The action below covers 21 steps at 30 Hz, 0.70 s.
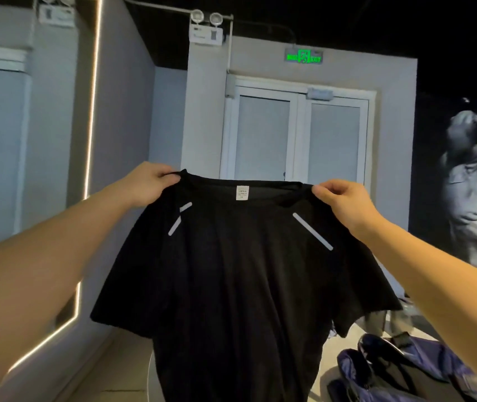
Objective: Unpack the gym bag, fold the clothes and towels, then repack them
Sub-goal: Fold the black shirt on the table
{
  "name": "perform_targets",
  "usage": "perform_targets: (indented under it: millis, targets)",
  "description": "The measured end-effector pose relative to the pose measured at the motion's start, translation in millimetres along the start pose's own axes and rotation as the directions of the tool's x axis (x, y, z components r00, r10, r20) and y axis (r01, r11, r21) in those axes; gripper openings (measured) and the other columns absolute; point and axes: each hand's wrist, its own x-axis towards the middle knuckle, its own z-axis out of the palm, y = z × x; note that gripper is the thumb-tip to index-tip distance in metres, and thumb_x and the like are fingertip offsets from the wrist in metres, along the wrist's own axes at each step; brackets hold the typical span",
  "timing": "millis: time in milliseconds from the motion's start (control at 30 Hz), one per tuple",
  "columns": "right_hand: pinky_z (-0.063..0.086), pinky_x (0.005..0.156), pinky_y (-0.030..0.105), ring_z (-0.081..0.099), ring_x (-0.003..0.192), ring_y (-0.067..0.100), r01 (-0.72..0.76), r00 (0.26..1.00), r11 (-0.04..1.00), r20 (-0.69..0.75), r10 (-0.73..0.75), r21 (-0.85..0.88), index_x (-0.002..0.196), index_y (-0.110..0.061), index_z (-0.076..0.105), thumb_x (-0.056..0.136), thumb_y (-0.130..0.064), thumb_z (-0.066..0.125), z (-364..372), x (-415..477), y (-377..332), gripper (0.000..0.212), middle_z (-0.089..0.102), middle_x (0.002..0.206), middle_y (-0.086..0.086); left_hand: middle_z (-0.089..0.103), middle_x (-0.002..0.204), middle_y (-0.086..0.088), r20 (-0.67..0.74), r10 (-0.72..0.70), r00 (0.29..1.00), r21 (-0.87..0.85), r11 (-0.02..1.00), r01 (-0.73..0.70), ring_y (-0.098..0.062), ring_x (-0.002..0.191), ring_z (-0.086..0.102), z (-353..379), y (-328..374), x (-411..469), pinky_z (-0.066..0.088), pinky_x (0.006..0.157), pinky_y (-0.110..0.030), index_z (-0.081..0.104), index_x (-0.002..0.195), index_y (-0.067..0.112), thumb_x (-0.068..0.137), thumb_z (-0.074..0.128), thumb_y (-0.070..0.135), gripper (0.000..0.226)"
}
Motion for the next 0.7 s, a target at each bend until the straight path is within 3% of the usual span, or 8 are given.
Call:
perform_targets:
  millis: [133, 200, 300, 400, 533, 600, 700]
  targets:
    - [0.053, 0.069, 0.022, 0.071, 0.080, 0.012, 0.019, 0.998, 0.998, -0.062, -0.015, 0.058, 0.090, -0.022, 0.077, 0.099, -0.030, 0.064, -0.4, 2.7, -16.5, 0.018, 0.075, 0.079, -0.007, 0.068, 0.106, -0.018, -0.098, -0.022, 0.995, -0.056, 0.998, 0.017, -0.034, 0.099, 0.064, -2.3, 13.2, 0.1, 0.046, 0.079, -0.035, 0.067, 0.108, 0.004, 0.107, 0.046, 0.026, 0.030]
    - [0.051, 0.069, 0.019, 0.068, 0.082, 0.009, 0.064, 0.991, 0.998, -0.122, -0.062, 0.009, 0.095, -0.019, 0.076, 0.100, -0.030, 0.060, -1.8, 3.7, -25.5, 0.020, 0.074, 0.085, -0.005, 0.066, 0.101, -0.018, -0.194, 0.040, 0.980, 0.000, 0.999, -0.041, -0.035, 0.096, 0.062, -3.4, 24.5, -1.4, 0.046, 0.080, -0.039, 0.063, 0.105, 0.003, 0.108, 0.042, 0.028, 0.033]
    - [0.051, 0.075, 0.023, 0.066, 0.086, 0.011, 0.163, 0.968, 0.974, -0.167, -0.189, -0.159, 0.099, -0.017, 0.072, 0.102, -0.030, 0.056, -9.9, 4.1, -34.4, 0.022, 0.071, 0.090, -0.003, 0.061, 0.085, -0.006, -0.273, 0.184, 0.944, 0.197, 0.971, -0.132, -0.030, 0.084, 0.060, -9.8, 38.6, -9.0, 0.050, 0.080, -0.048, 0.057, 0.091, 0.016, 0.108, 0.039, 0.036, 0.032]
    - [0.050, 0.072, 0.026, 0.067, 0.088, 0.018, 0.175, 0.975, 0.954, -0.094, -0.203, -0.245, 0.099, -0.020, 0.068, 0.102, -0.035, 0.054, -23.3, -0.5, -34.9, 0.021, 0.070, 0.090, -0.002, 0.066, 0.091, -0.003, -0.206, 0.193, 0.959, 0.265, 0.955, -0.135, -0.027, 0.089, 0.062, -16.6, 42.3, -14.9, 0.052, 0.086, -0.049, 0.064, 0.100, 0.019, 0.106, 0.042, 0.041, 0.031]
    - [0.051, 0.069, 0.025, 0.069, 0.082, 0.013, 0.106, 0.991, 0.969, 0.098, -0.087, -0.222, 0.099, -0.029, 0.065, 0.087, -0.050, 0.072, -35.8, -20.4, -32.6, 0.026, 0.072, 0.090, -0.006, 0.070, 0.098, -0.009, -0.031, 0.071, 0.997, 0.091, 0.994, -0.068, -0.027, 0.094, 0.067, -19.2, 46.3, -21.3, 0.053, 0.095, -0.050, 0.071, 0.102, 0.015, 0.103, 0.054, 0.038, 0.029]
    - [0.050, 0.067, 0.025, 0.068, 0.080, 0.014, 0.139, 0.982, 0.945, 0.164, -0.093, -0.295, 0.095, -0.026, 0.067, 0.084, -0.044, 0.078, -37.3, -26.8, -29.1, 0.024, 0.070, 0.087, -0.006, 0.071, 0.100, -0.012, 0.017, 0.026, 1.000, 0.028, 0.999, -0.027, -0.030, 0.096, 0.068, -18.5, 49.0, -23.2, 0.052, 0.095, -0.048, 0.071, 0.101, 0.011, 0.102, 0.056, 0.037, 0.030]
    - [0.051, 0.064, 0.027, 0.067, 0.073, 0.020, 0.203, 0.969, 0.908, 0.207, -0.133, -0.368, 0.081, -0.022, 0.069, 0.094, -0.038, 0.068, -40.9, -31.7, -22.4, 0.021, 0.069, 0.074, 0.000, 0.071, 0.097, -0.016, 0.046, -0.005, 0.999, -0.057, 0.998, 0.008, -0.033, 0.093, 0.068, -15.9, 56.9, -24.8, 0.052, 0.091, -0.043, 0.070, 0.098, 0.004, 0.099, 0.059, 0.030, 0.029]
